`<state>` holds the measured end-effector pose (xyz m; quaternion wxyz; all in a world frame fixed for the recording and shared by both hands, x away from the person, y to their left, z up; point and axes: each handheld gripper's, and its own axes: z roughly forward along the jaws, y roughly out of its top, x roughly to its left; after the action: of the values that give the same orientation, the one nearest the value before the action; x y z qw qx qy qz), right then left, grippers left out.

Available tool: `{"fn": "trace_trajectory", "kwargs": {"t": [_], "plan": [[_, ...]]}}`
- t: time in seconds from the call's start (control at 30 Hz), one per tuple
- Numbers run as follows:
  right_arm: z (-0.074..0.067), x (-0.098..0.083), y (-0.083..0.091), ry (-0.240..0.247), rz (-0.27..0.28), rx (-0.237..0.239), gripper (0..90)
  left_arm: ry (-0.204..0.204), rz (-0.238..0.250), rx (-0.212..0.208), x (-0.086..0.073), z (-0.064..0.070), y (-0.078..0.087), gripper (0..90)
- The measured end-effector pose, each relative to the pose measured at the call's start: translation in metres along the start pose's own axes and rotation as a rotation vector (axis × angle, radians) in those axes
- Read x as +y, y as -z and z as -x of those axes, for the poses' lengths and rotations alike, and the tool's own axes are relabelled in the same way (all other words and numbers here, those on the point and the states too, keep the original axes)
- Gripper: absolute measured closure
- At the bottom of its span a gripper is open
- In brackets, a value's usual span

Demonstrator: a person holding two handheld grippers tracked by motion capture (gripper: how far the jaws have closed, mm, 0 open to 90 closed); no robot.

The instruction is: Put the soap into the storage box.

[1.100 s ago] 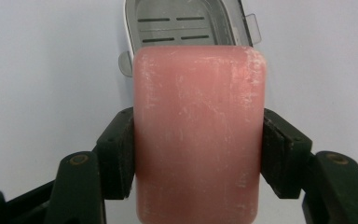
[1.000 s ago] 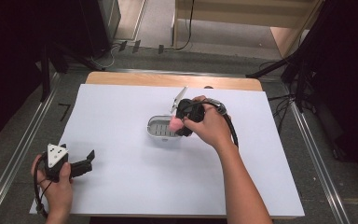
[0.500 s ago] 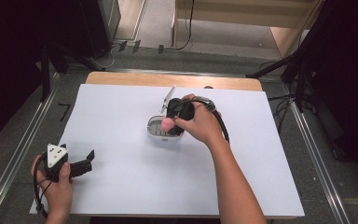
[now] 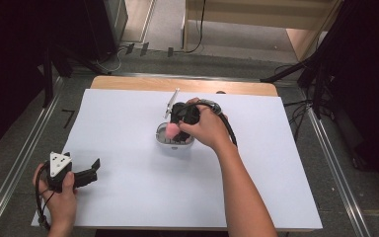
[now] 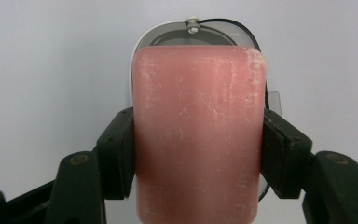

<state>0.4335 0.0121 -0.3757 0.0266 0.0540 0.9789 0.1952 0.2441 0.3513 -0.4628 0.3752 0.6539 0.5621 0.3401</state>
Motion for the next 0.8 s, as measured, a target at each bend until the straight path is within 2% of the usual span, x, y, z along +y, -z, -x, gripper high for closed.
{"fn": "trace_trajectory", "kwargs": {"t": [0.8], "plan": [[0.009,0.003,-0.018,0.01,-0.031,0.006,38.7,0.007,-0.006,-0.007,0.0,-0.001,0.0,0.0]]}}
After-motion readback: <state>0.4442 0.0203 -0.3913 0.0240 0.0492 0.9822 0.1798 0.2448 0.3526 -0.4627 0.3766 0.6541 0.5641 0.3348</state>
